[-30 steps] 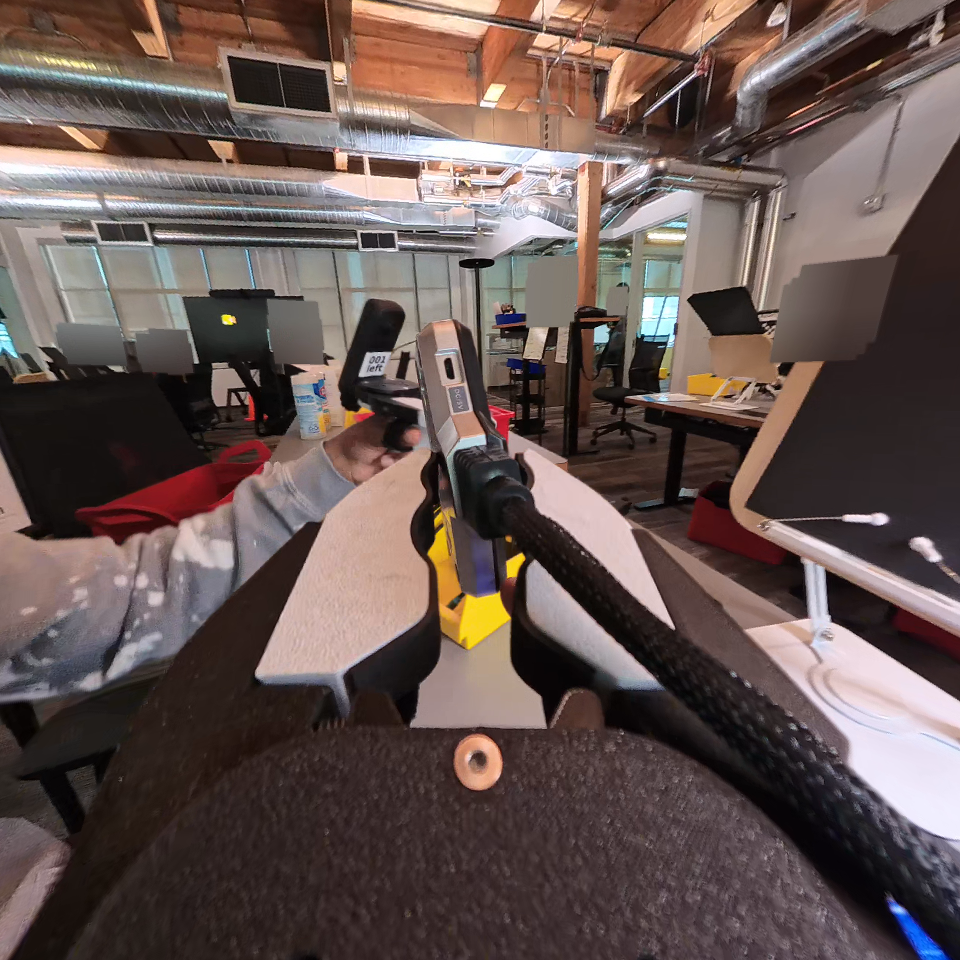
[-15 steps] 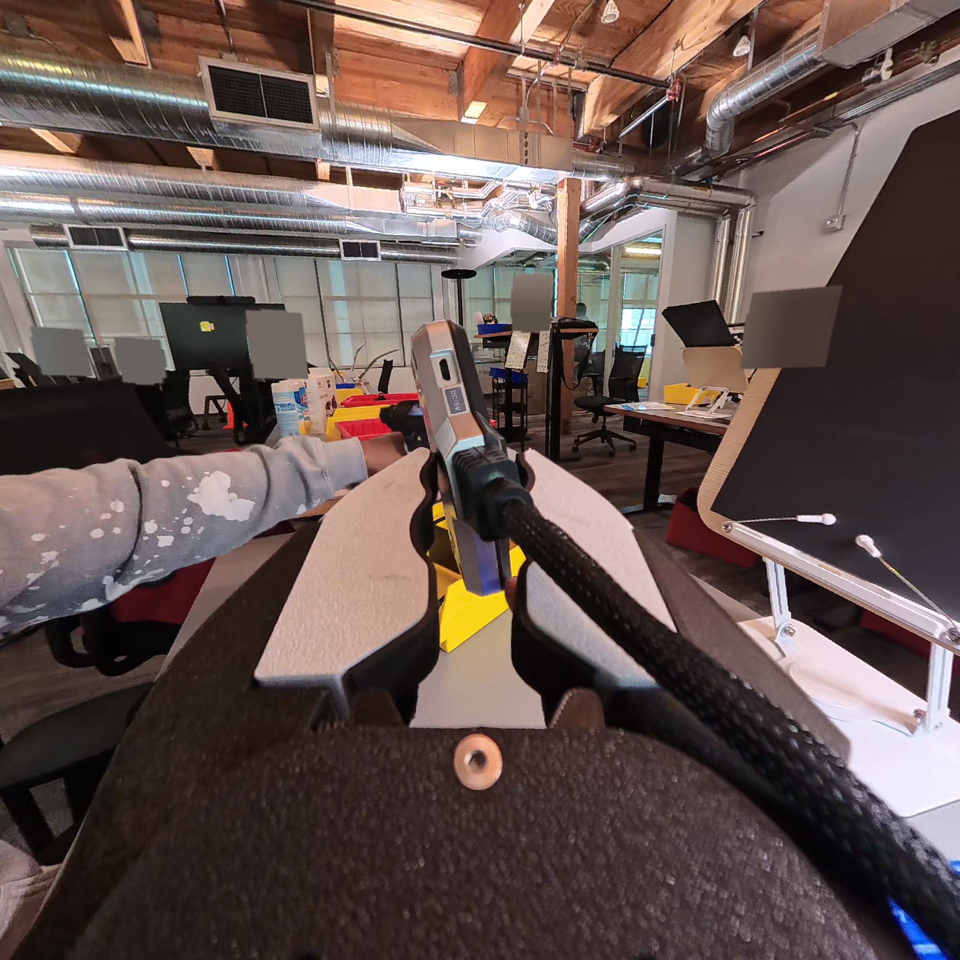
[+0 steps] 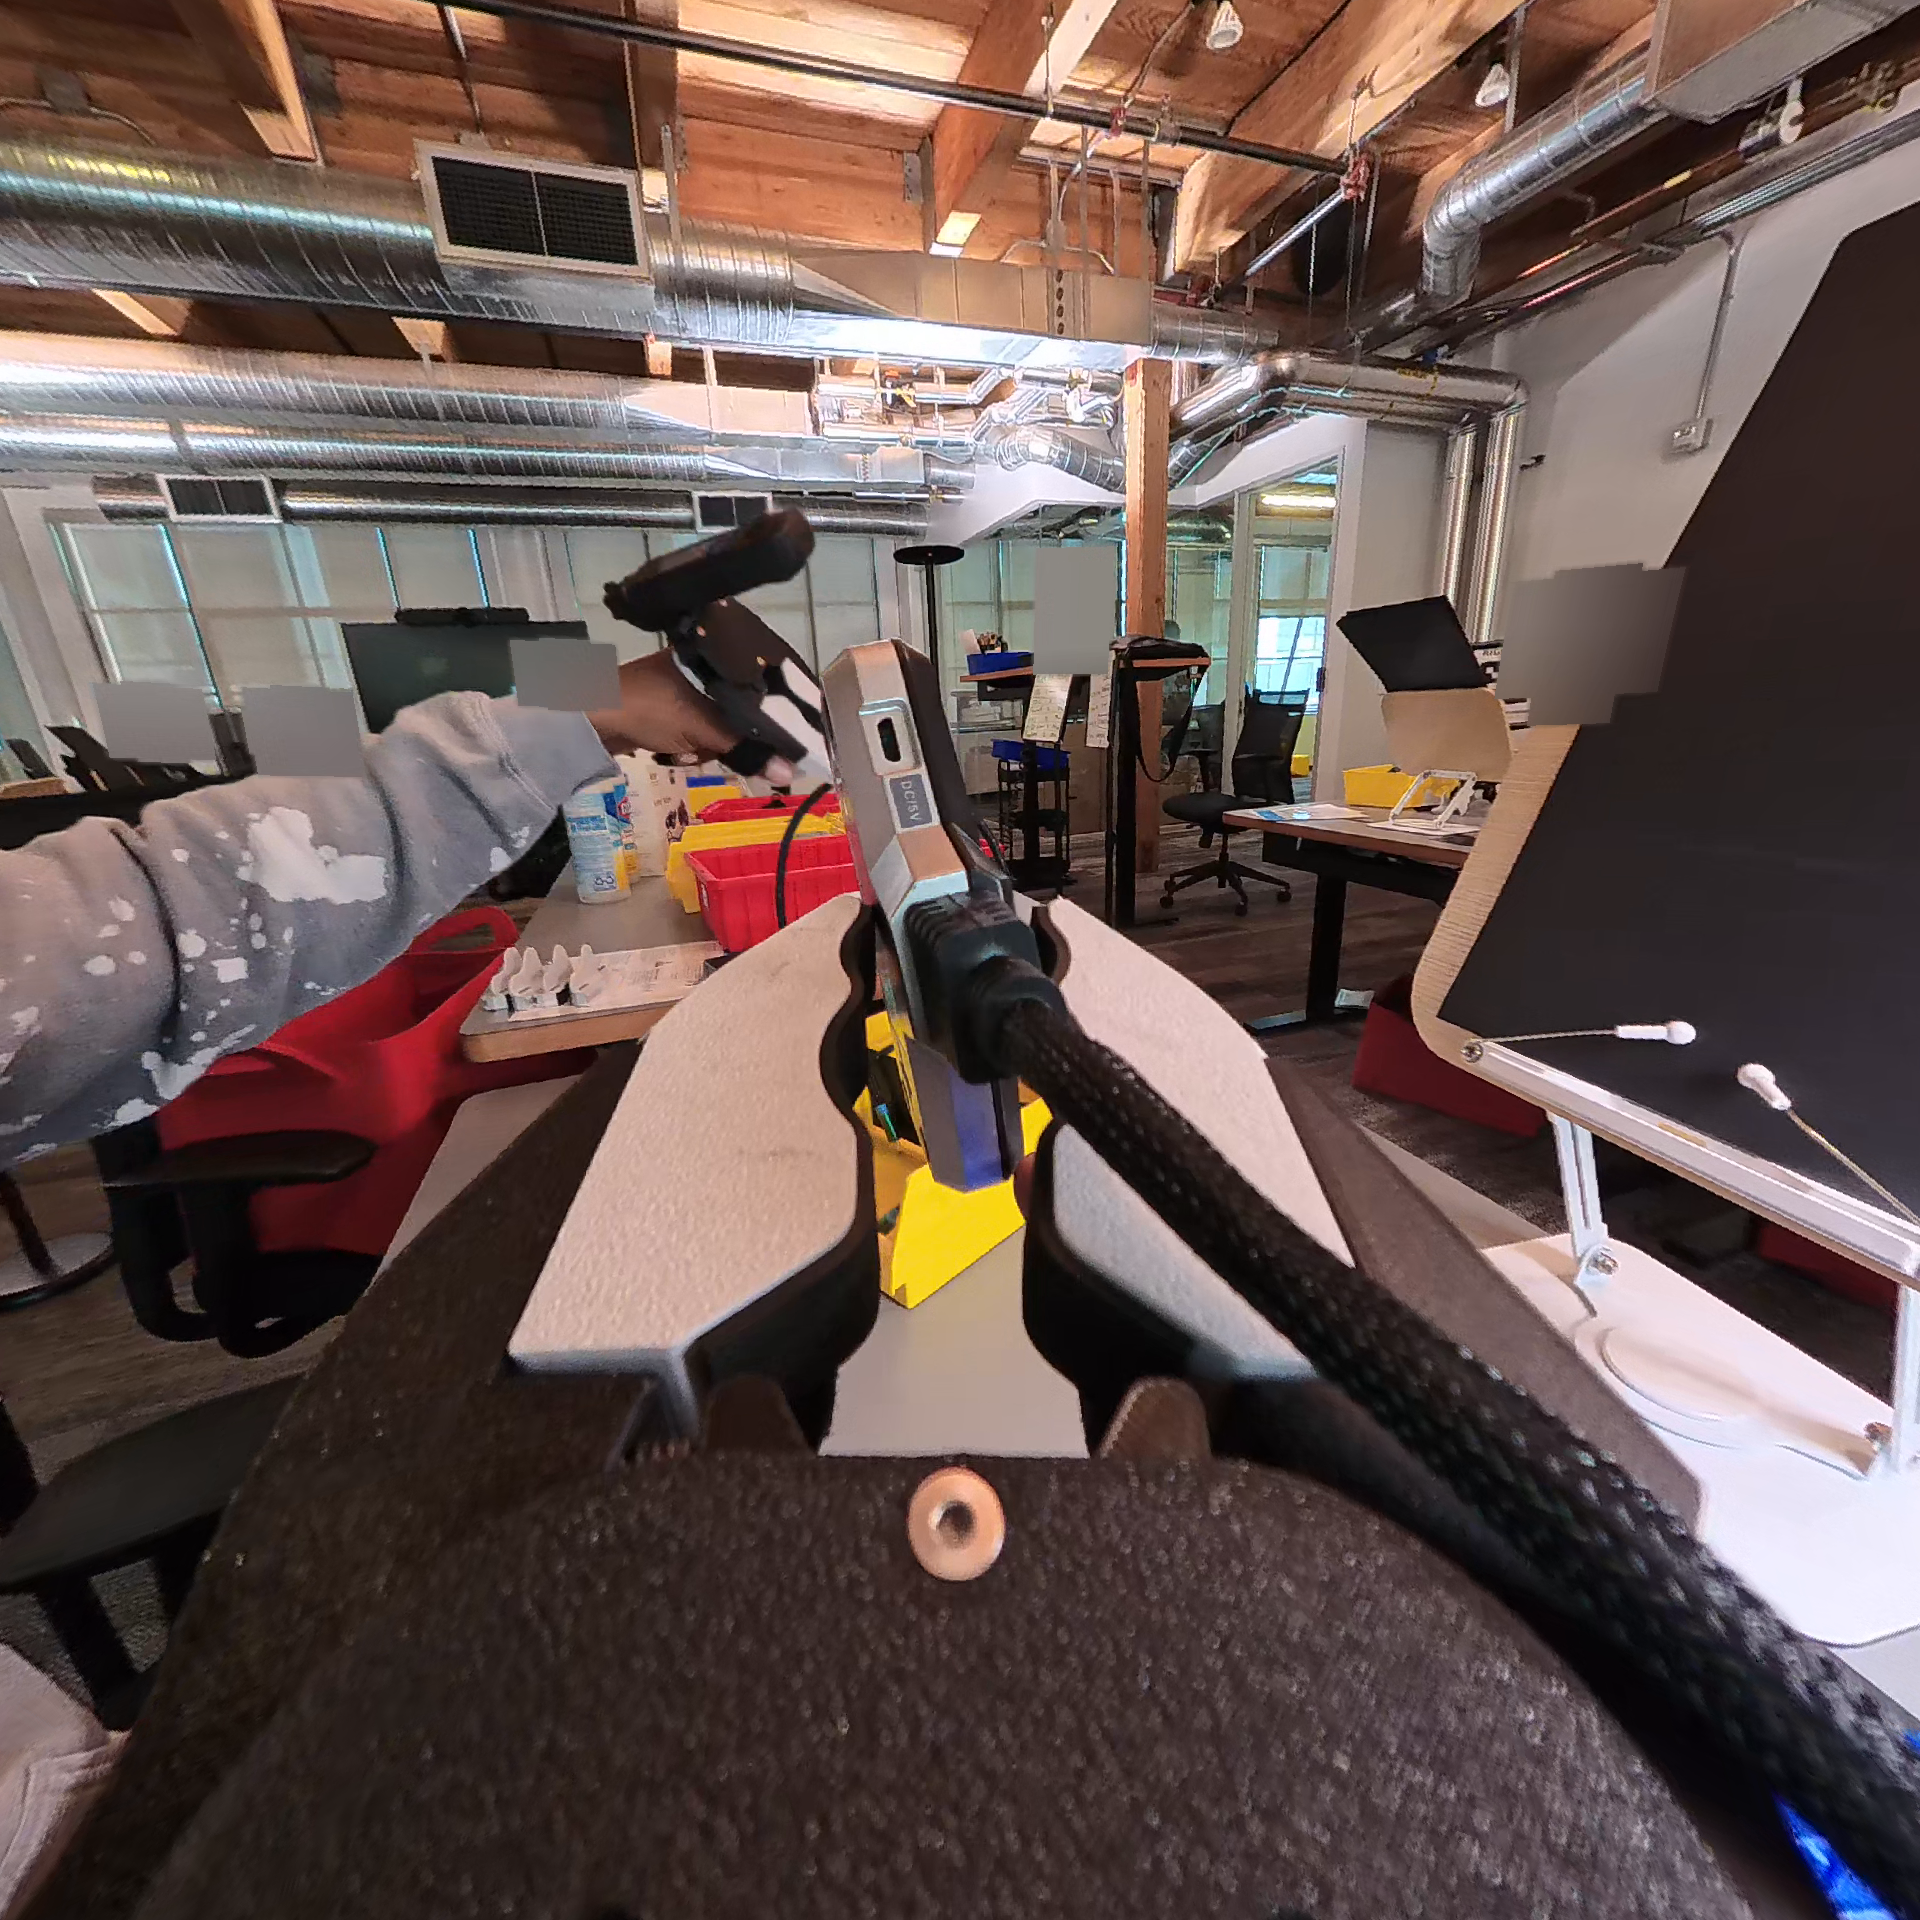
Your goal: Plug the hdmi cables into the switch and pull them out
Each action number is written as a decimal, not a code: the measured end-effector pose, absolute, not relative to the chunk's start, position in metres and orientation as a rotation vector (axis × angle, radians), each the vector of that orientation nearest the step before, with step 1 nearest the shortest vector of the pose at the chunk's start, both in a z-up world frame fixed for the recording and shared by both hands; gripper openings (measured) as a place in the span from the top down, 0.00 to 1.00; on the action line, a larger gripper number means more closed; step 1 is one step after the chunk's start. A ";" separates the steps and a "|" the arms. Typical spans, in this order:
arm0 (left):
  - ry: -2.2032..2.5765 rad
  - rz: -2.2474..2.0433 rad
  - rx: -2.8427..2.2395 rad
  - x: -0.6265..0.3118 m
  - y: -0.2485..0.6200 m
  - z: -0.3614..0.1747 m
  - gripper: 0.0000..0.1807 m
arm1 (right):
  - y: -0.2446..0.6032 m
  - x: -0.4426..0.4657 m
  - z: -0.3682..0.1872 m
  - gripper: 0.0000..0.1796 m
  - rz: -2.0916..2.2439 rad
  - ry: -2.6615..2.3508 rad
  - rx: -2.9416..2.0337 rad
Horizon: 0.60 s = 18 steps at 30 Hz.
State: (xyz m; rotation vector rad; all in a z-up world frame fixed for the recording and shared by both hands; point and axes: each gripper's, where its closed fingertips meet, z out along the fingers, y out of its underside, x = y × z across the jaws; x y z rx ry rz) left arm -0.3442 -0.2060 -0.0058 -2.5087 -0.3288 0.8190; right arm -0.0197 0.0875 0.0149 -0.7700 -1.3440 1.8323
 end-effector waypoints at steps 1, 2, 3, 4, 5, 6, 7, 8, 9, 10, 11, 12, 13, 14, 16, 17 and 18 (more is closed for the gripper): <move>-0.331 0.832 -2.486 -0.343 -0.208 0.000 0.96 | 0.087 -0.020 0.015 0.85 1.833 -1.344 -0.769; -0.339 0.845 -2.459 -0.342 -0.210 0.006 0.96 | 0.087 -0.020 0.015 0.85 1.834 -1.343 -0.768; -0.347 0.857 -2.432 -0.342 -0.213 0.012 0.96 | 0.087 -0.020 0.015 0.85 1.834 -1.342 -0.768; -0.359 0.883 -2.398 -0.342 -0.215 0.019 0.96 | 0.087 -0.020 0.015 0.85 1.833 -1.343 -0.768; -0.369 0.912 -2.359 -0.343 -0.218 0.028 0.96 | 0.087 -0.020 0.015 0.85 1.833 -1.343 -0.767; -0.383 0.935 -2.316 -0.343 -0.220 0.038 0.96 | 0.087 -0.020 0.014 0.85 1.833 -1.344 -0.768; -0.396 0.951 -2.261 -0.343 -0.221 0.051 0.96 | 0.087 -0.021 0.014 0.85 1.834 -1.344 -0.770; -0.408 0.957 -2.205 -0.341 -0.222 0.065 0.96 | 0.087 -0.022 0.013 0.85 1.836 -1.343 -0.773; -0.415 0.958 -2.148 -0.339 -0.222 0.081 0.96 | 0.088 -0.023 0.012 0.85 1.838 -1.344 -0.776; -0.417 0.942 -2.088 -0.335 -0.221 0.096 0.96 | 0.088 -0.023 0.011 0.85 1.841 -1.343 -0.780; -0.418 0.895 -2.035 -0.328 -0.217 0.110 0.96 | 0.089 -0.024 0.010 0.85 1.842 -1.343 -0.783; -0.420 0.806 -1.997 -0.319 -0.211 0.119 0.96 | 0.089 -0.025 0.010 0.85 1.844 -1.341 -0.785; -0.414 0.687 -1.972 -0.307 -0.202 0.123 0.96 | 0.089 -0.025 0.010 0.85 1.846 -1.340 -0.786; -0.401 0.559 -1.950 -0.294 -0.190 0.122 0.96 | 0.089 -0.025 0.010 0.85 1.849 -1.339 -0.786; -0.383 0.276 -1.918 -0.265 -0.166 0.105 0.96 | 0.088 -0.024 0.011 0.85 1.850 -1.339 -0.783; -0.379 0.138 -1.909 -0.250 -0.153 0.088 0.96 | 0.087 -0.023 0.011 0.85 1.848 -1.339 -0.781; -0.380 0.010 -1.903 -0.236 -0.142 0.065 0.96 | 0.087 -0.022 0.012 0.85 1.845 -1.339 -0.778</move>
